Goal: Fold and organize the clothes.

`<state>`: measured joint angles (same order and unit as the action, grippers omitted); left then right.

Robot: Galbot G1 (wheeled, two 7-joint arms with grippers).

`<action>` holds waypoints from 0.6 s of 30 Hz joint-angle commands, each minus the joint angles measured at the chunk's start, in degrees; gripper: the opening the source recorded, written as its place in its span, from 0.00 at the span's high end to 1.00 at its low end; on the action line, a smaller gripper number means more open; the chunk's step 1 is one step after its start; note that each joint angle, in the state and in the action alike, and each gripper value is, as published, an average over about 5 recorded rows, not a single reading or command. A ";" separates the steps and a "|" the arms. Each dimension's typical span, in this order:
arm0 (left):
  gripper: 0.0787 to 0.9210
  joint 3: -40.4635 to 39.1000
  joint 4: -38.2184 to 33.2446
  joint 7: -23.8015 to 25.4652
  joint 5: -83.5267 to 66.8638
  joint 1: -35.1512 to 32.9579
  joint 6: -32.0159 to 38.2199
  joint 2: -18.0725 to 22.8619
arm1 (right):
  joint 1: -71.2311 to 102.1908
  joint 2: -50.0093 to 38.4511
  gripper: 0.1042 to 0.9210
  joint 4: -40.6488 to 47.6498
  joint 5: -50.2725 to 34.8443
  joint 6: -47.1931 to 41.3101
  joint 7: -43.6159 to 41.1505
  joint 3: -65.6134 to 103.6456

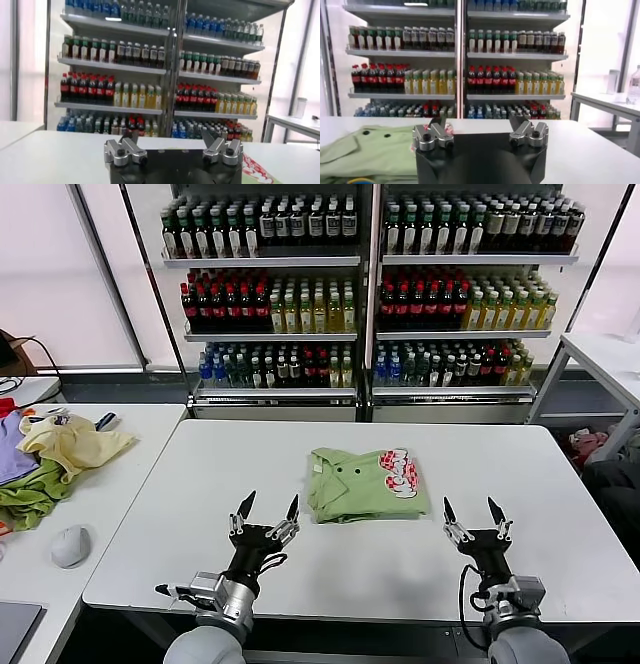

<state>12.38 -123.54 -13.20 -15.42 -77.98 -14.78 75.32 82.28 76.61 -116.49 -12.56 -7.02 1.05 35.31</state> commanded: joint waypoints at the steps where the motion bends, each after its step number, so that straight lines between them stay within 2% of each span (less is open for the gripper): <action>1: 0.12 2.03 -1.68 1.16 3.55 -4.12 1.66 0.52 | 7.78 1.02 0.12 -6.25 3.47 2.78 -0.38 0.85; 18: 0.12 4.15 -2.94 5.00 5.11 -8.50 3.23 0.93 | 9.16 1.70 0.12 -7.46 7.88 3.87 1.68 -0.14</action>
<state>15.59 -126.22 -10.15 -11.28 -84.44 -12.52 76.11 89.63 78.11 -122.25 -7.41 -4.30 1.33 35.06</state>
